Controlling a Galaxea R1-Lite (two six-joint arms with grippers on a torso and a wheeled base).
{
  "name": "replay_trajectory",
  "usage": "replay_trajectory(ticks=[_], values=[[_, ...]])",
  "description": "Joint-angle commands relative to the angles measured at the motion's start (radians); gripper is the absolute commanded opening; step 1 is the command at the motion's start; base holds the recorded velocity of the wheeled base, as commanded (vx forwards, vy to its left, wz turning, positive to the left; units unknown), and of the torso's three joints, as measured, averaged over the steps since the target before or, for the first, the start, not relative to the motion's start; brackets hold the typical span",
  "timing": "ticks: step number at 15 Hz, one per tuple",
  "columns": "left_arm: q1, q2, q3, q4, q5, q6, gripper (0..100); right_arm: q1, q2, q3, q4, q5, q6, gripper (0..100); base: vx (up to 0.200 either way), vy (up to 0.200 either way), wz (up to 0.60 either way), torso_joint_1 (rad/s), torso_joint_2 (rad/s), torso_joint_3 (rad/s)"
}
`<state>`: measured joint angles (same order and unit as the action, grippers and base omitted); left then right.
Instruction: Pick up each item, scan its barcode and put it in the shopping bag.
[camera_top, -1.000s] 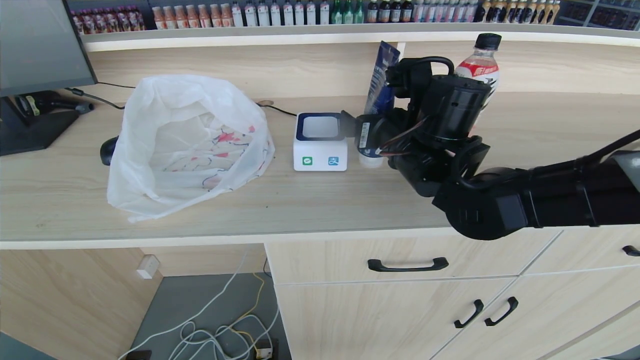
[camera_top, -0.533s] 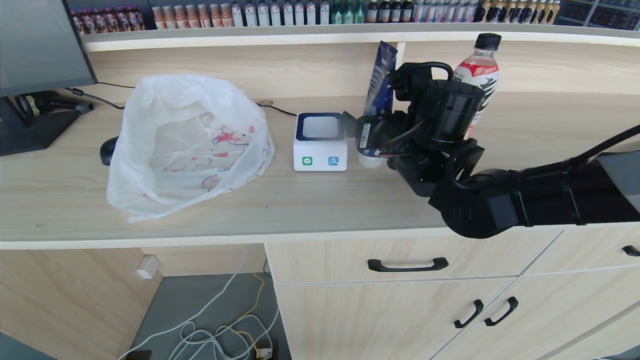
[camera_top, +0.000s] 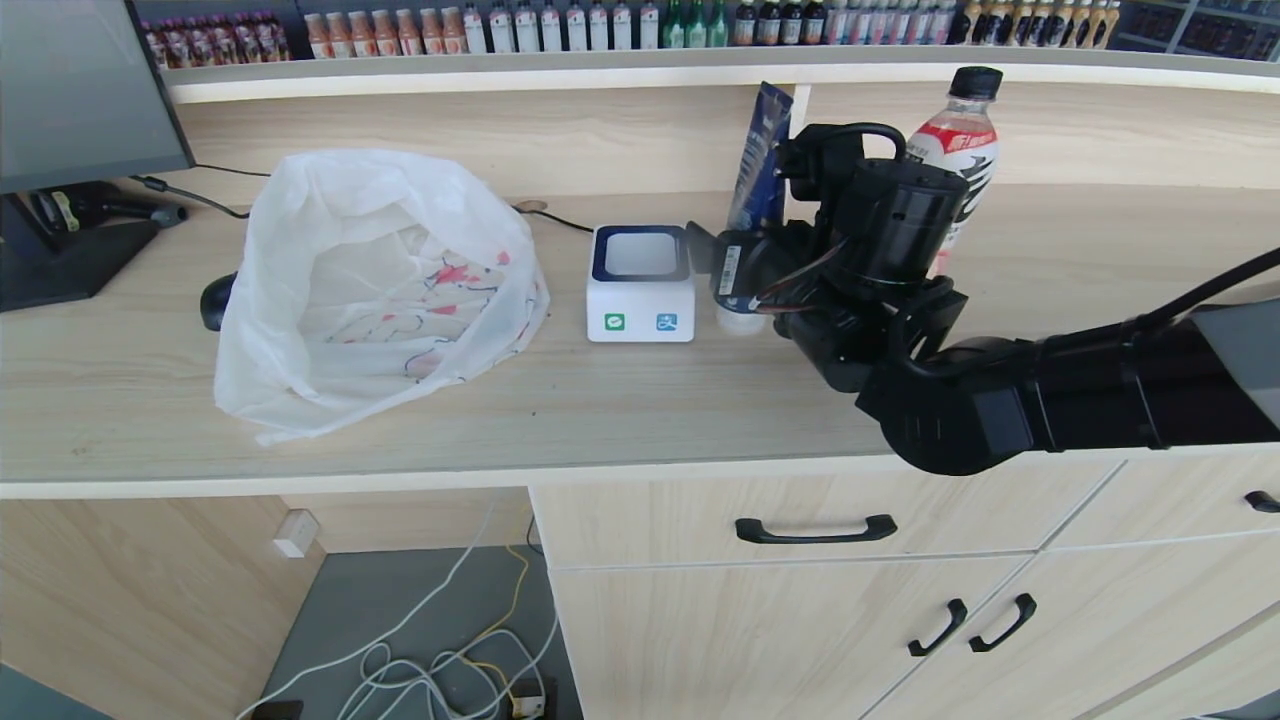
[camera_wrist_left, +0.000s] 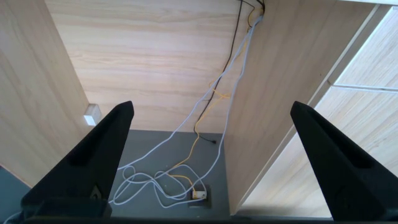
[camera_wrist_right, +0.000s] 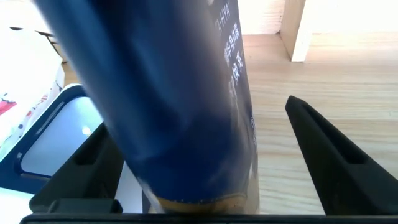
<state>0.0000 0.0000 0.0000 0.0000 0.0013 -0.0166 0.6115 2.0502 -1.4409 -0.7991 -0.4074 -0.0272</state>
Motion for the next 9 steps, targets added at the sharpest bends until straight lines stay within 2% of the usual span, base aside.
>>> replay_trajectory(ticks=[1, 9], values=[[0.0, 0.002, 0.0, 0.0, 0.0, 0.0, 100, 0.001, -0.002, 0.0, 0.0, -0.001, 0.0, 0, 0.0, 0.0, 0.0, 0.0, 0.0, 0.0], [0.0, 0.002, 0.0, 0.0, 0.0, 0.0, 100, 0.002, -0.018, 0.004, -0.005, -0.001, 0.001, 0, 0.0, 0.0, 0.0, 0.0, 0.0, 0.0]])
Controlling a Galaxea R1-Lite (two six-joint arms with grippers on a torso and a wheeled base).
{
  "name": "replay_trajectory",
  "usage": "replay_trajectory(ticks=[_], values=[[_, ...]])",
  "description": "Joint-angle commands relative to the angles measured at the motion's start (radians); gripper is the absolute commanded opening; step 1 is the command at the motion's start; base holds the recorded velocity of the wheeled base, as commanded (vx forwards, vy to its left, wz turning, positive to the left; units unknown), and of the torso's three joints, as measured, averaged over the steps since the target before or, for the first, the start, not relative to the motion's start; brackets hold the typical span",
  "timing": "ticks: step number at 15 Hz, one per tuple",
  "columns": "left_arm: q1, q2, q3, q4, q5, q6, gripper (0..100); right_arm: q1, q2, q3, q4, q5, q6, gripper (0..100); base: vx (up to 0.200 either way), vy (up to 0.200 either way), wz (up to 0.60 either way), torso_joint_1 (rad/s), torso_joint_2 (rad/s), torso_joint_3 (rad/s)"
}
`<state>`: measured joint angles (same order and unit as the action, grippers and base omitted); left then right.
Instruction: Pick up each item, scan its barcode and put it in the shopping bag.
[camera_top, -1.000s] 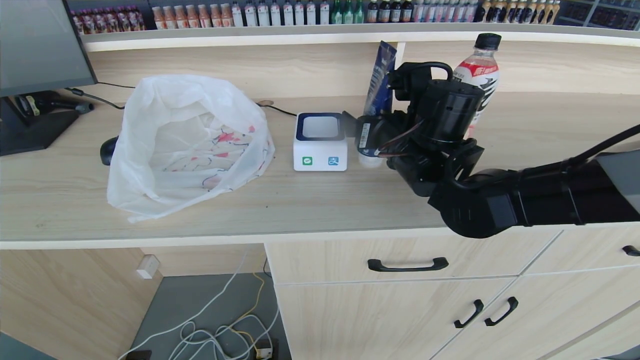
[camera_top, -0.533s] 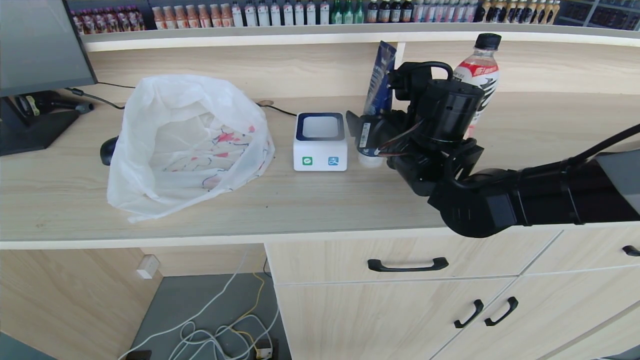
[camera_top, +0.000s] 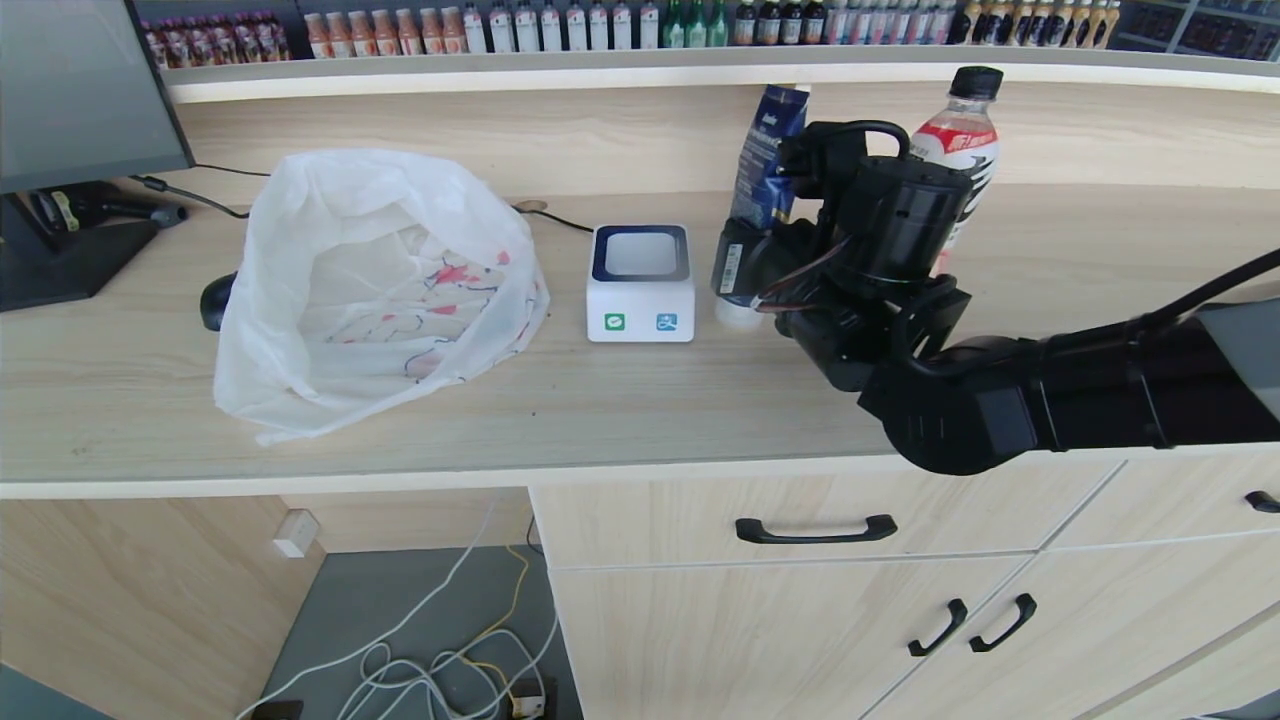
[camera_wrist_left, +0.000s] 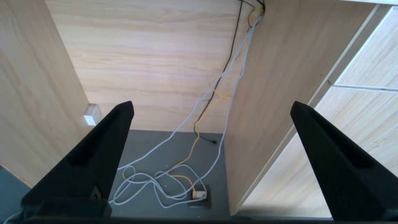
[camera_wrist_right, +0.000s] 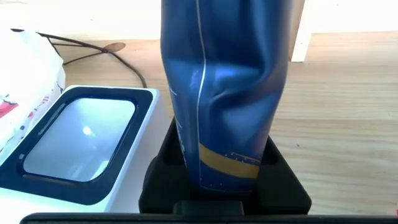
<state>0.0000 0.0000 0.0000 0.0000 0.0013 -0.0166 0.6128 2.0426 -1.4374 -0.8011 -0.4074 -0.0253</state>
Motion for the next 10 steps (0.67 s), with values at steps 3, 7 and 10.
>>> replay_trajectory(ticks=[3, 7, 10], values=[[0.0, 0.002, 0.0, 0.0, 0.0, 0.0, 100, 0.001, -0.013, 0.005, -0.029, -0.001, -0.001, 0, 0.0, 0.0, 0.0, 0.0, 0.0, 0.0], [0.0, 0.002, 0.0, 0.0, 0.0, 0.0, 100, 0.001, -0.019, 0.005, -0.029, -0.001, -0.001, 0, 0.0, 0.0, 0.0, 0.0, 0.0, 0.0], [0.0, 0.002, 0.0, 0.0, 0.0, 0.0, 100, 0.004, -0.044, 0.02, -0.03, -0.001, -0.001, 0, 0.0, 0.0, 0.0, 0.0, 0.0, 0.0]])
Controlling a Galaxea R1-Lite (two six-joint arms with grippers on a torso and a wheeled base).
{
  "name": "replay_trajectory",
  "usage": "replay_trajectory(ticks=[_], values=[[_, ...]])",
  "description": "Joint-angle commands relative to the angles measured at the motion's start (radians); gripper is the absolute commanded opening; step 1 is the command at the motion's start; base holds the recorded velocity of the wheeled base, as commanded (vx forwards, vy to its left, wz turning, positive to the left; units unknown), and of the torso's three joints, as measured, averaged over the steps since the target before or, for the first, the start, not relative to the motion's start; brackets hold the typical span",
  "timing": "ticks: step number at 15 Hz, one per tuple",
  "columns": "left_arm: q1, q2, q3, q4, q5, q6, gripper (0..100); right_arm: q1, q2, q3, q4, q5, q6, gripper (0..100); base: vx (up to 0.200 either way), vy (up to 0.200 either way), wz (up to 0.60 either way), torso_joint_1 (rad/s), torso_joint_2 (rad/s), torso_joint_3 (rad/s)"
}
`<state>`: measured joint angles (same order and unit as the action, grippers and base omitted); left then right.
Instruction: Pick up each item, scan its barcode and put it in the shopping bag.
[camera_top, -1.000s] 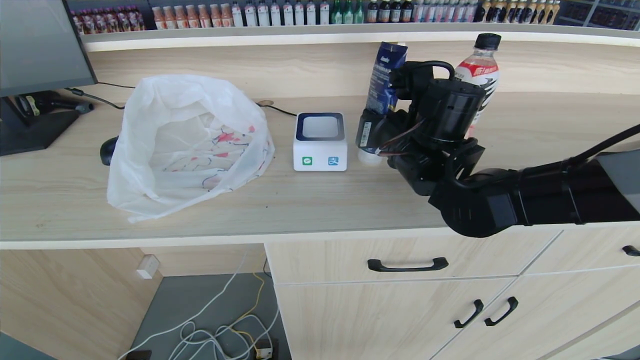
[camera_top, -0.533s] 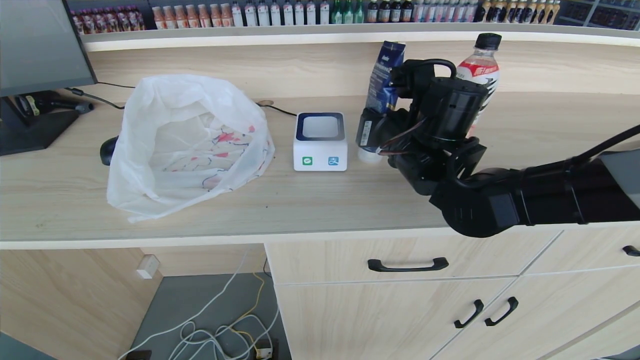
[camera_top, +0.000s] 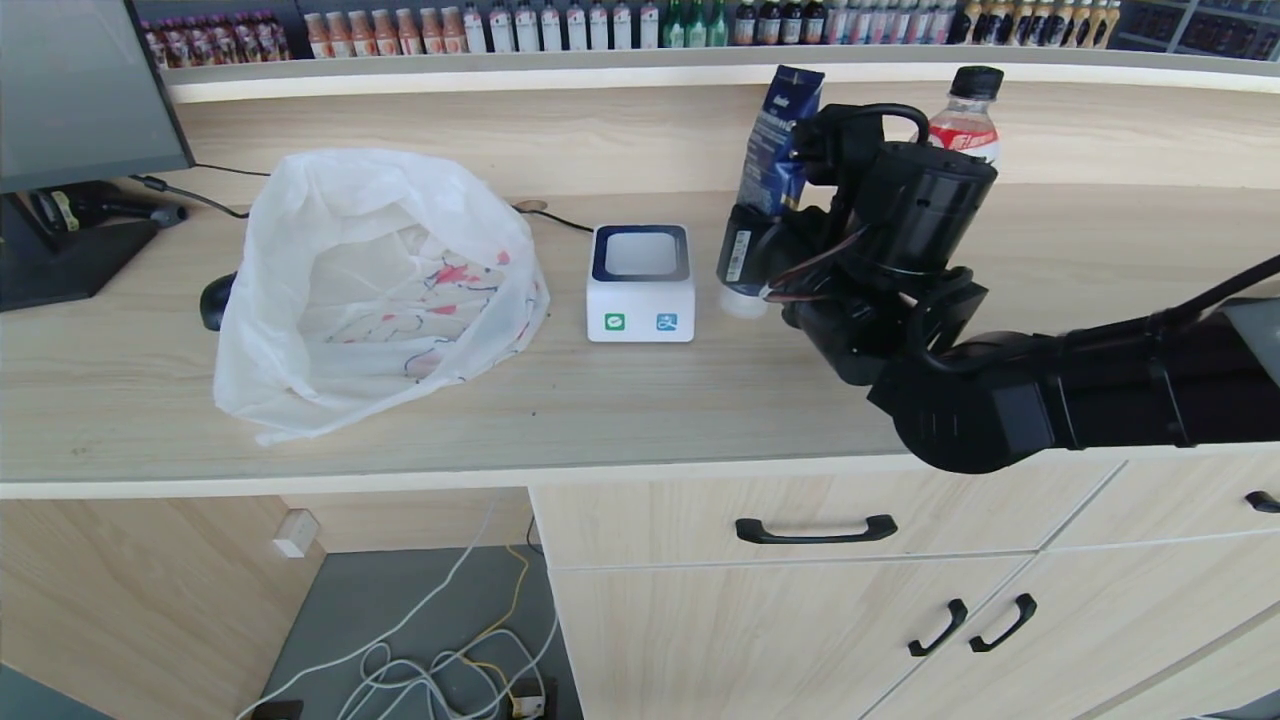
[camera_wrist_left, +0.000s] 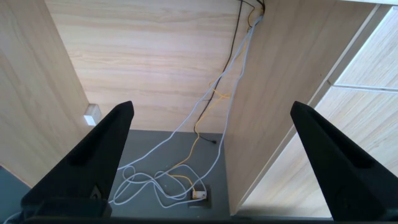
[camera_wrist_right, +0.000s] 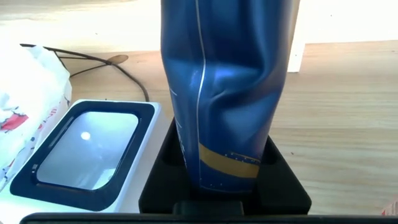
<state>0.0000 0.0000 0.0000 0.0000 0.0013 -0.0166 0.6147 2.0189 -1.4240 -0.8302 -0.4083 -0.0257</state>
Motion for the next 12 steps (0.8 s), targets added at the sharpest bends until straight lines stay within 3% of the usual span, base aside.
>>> replay_trajectory(ticks=[1, 6, 12], values=[[0.0, 0.002, 0.0, 0.0, 0.0, 0.0, 100, 0.002, -0.043, 0.033, -0.003, 0.0, 0.0, 0, 0.0, 0.0, 0.0, 0.0, 0.0, 0.0], [0.0, 0.002, 0.0, 0.0, 0.0, 0.0, 100, 0.022, -0.201, 0.162, -0.012, 0.002, -0.002, 0, 0.0, 0.0, 0.0, 0.0, 0.0, 0.0], [0.0, 0.002, 0.0, 0.0, 0.0, 0.0, 100, 0.108, -0.375, 0.297, -0.01, -0.004, -0.026, 0, 0.0, 0.0, 0.0, 0.0, 0.0, 0.0]])
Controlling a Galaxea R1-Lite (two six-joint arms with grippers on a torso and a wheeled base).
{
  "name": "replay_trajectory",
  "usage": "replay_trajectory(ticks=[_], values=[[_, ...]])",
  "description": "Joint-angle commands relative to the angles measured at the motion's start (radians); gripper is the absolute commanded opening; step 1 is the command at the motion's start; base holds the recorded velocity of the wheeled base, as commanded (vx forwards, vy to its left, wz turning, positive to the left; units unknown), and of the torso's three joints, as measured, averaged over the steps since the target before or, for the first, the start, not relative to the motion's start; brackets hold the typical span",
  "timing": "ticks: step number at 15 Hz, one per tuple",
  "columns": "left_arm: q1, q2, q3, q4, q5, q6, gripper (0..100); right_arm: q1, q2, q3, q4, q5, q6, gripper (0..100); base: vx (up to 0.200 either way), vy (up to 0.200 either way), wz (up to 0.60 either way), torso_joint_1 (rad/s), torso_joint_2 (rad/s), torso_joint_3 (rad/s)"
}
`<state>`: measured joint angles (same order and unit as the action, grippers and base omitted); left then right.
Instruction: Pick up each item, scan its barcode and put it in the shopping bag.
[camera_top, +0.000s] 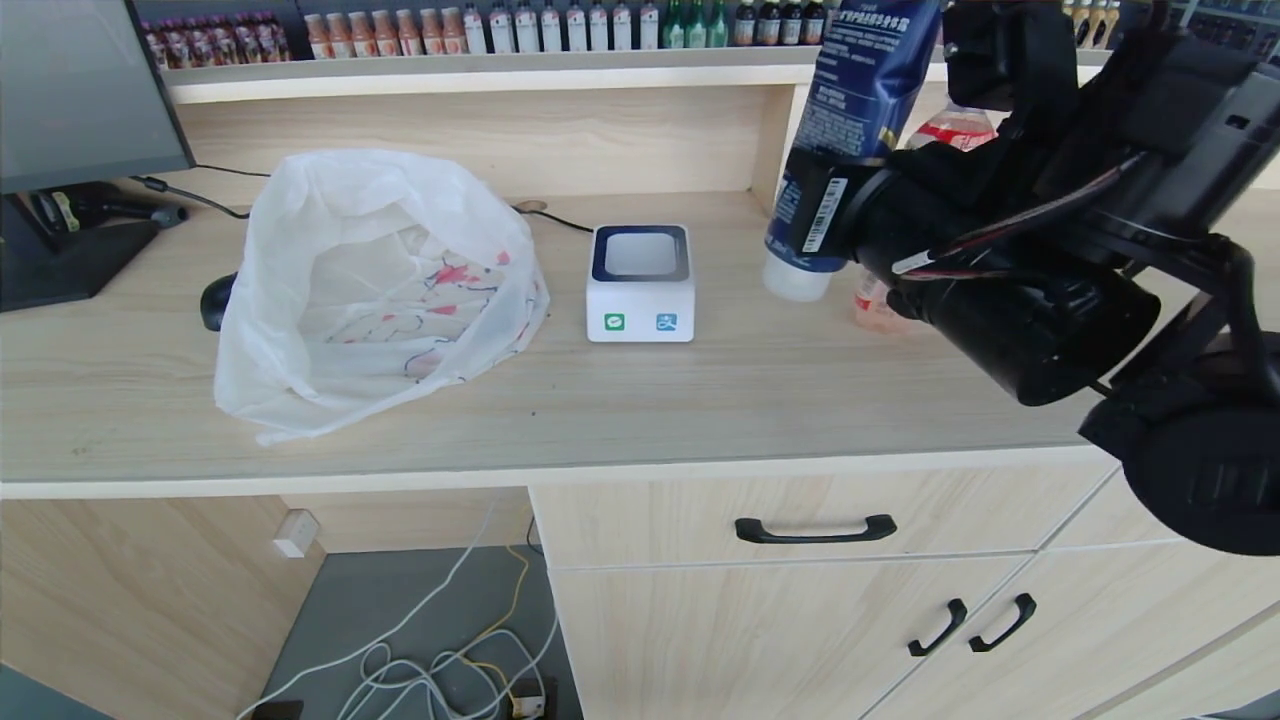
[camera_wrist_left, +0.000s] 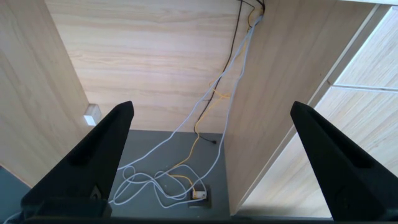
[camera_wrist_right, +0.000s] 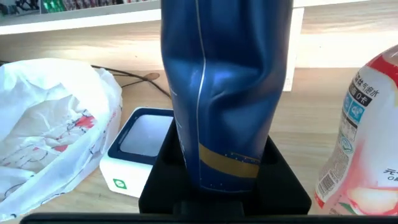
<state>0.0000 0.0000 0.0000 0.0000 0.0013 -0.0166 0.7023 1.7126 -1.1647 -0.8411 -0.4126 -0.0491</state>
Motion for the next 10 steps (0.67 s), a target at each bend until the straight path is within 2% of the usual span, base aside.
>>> replay_trajectory(ticks=[1, 3, 5, 10], values=[[0.0, 0.002, 0.0, 0.0, 0.0, 0.0, 100, 0.032, -0.099, 0.071, 0.0, 0.0, -0.008, 0, 0.0, 0.0, 0.0, 0.0, 0.0, 0.0], [0.0, 0.002, 0.0, 0.0, 0.0, 0.0, 100, 0.046, -0.133, 0.108, 0.0, 0.0, -0.009, 0, 0.0, 0.0, 0.0, 0.0, 0.0, 0.0], [0.0, 0.002, 0.0, 0.0, 0.0, 0.0, 100, 0.091, -0.245, 0.241, 0.0, -0.002, -0.041, 0, 0.0, 0.0, 0.0, 0.0, 0.0, 0.0], [0.0, 0.0, 0.0, 0.0, 0.0, 0.0, 100, 0.124, -0.392, 0.447, -0.001, -0.002, -0.041, 0, 0.0, 0.0, 0.0, 0.0, 0.0, 0.0]])
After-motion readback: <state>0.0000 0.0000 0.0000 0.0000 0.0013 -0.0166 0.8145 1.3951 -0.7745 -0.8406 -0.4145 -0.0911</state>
